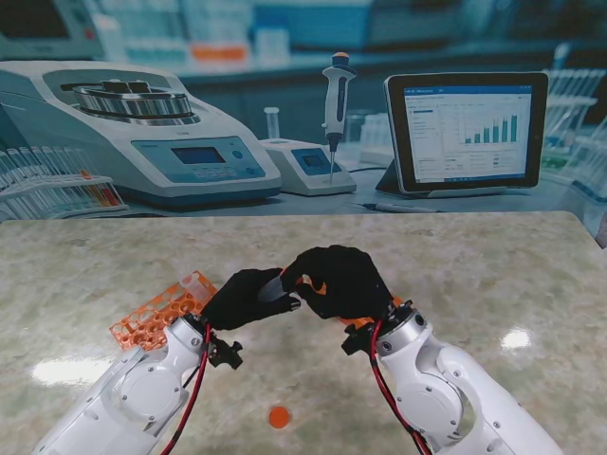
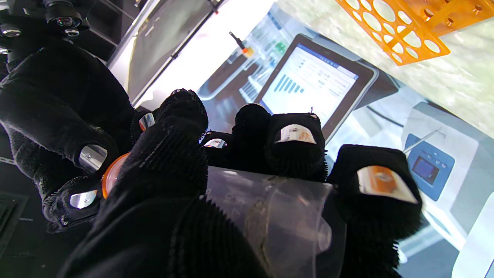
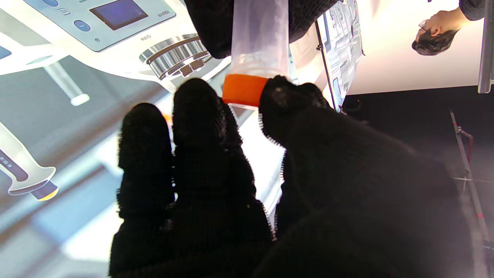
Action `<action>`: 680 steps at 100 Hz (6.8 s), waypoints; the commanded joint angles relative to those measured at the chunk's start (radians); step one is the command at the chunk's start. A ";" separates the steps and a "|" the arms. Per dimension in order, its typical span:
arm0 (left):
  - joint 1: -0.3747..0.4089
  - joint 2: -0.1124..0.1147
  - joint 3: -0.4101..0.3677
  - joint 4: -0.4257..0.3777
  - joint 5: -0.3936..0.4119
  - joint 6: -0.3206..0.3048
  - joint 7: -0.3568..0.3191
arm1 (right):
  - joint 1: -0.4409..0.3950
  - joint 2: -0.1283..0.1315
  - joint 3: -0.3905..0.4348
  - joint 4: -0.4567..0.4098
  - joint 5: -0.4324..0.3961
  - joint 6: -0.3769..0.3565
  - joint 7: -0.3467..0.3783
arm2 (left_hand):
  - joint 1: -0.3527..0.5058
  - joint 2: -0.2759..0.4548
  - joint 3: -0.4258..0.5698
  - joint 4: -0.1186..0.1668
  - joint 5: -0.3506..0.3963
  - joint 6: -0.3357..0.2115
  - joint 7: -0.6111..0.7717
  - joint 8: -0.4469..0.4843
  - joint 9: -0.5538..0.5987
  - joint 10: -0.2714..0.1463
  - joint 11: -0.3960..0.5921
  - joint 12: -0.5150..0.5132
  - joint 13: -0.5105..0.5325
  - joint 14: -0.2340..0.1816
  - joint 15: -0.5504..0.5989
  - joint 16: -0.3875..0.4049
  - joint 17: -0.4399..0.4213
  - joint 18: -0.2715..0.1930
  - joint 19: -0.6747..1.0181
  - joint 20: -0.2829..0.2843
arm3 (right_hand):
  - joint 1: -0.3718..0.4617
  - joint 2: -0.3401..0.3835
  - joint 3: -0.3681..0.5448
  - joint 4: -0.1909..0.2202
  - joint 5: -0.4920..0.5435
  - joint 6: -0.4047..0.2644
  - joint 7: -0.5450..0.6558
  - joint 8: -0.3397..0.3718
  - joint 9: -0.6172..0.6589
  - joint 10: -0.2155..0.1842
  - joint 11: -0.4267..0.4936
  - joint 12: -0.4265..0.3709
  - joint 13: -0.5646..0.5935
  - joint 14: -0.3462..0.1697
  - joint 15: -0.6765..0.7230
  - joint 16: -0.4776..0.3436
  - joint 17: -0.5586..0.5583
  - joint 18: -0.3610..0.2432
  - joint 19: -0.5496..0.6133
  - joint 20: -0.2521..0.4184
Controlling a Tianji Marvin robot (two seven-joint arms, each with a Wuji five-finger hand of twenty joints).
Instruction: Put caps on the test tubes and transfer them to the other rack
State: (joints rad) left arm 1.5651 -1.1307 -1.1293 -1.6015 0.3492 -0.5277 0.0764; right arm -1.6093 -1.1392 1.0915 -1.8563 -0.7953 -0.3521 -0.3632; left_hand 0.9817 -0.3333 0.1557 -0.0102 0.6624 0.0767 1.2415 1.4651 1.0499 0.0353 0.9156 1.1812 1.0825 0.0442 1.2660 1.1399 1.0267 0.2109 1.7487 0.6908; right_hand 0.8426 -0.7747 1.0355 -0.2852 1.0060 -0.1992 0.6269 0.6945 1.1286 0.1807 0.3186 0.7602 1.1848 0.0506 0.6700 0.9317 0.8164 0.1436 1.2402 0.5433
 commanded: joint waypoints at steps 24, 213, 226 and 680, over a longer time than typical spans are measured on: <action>0.004 -0.008 0.005 -0.009 0.004 -0.005 0.014 | -0.022 -0.006 -0.010 0.011 -0.013 -0.005 -0.031 | 0.037 0.045 -0.003 0.005 0.019 0.012 0.069 0.051 0.011 -0.056 0.000 0.021 0.030 -0.034 -0.006 0.002 0.039 -0.029 0.072 -0.014 | 0.128 0.057 0.107 0.075 -0.003 0.002 0.003 0.011 0.090 -0.181 0.116 0.022 0.007 -0.014 -0.010 0.009 0.003 -0.029 -0.002 0.034; 0.003 -0.005 0.006 -0.013 -0.001 0.006 -0.002 | -0.096 0.002 0.029 -0.039 -0.110 -0.049 -0.106 | 0.039 0.048 -0.010 0.006 0.019 0.011 0.069 0.053 0.011 -0.056 0.002 0.019 0.029 -0.034 -0.007 0.003 0.039 -0.029 0.072 -0.014 | 0.013 0.080 -0.093 0.091 -0.175 -0.028 0.215 -0.240 0.034 -0.176 0.067 0.009 -0.043 -0.022 -0.064 -0.005 -0.034 -0.047 -0.063 0.102; 0.003 -0.004 0.006 -0.013 -0.002 0.006 -0.005 | -0.103 0.003 0.036 -0.046 -0.115 -0.051 -0.111 | 0.039 0.047 -0.010 0.006 0.019 0.011 0.069 0.053 0.011 -0.056 0.002 0.019 0.029 -0.034 -0.007 0.003 0.039 -0.029 0.072 -0.014 | 0.008 0.083 -0.095 0.091 -0.182 -0.028 0.221 -0.245 0.031 -0.175 0.065 0.010 -0.045 -0.023 -0.066 -0.006 -0.037 -0.046 -0.064 0.102; 0.011 0.005 0.016 -0.030 -0.006 -0.024 -0.035 | 0.010 0.031 0.093 -0.034 0.096 0.002 0.261 | 0.038 0.048 -0.010 0.006 0.019 0.009 0.068 0.053 0.010 -0.057 0.000 0.020 0.025 -0.032 -0.009 0.004 0.037 -0.027 0.069 -0.013 | 0.092 0.354 -0.366 0.145 -0.274 0.063 0.205 -0.386 -0.045 -0.138 -0.026 -0.112 -0.128 -0.001 -0.205 -0.171 -0.179 -0.009 -0.101 0.092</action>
State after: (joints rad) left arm 1.5722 -1.1234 -1.1191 -1.6156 0.3409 -0.5431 0.0483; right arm -1.6004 -1.1061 1.1828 -1.8985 -0.7050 -0.3568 -0.1102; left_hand 0.9809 -0.3293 0.1446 -0.0096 0.6598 0.0779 1.2632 1.4797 1.0498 0.0340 0.9155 1.1812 1.0825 0.0441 1.2584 1.1398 1.0292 0.2235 1.7325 0.6805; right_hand 0.7676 -0.6006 0.5219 -0.2152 0.7249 -0.0644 0.7415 0.3050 1.0975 0.0333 0.3081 0.6533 1.0715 0.0370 0.4859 0.7772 0.6551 0.1586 1.1531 0.6435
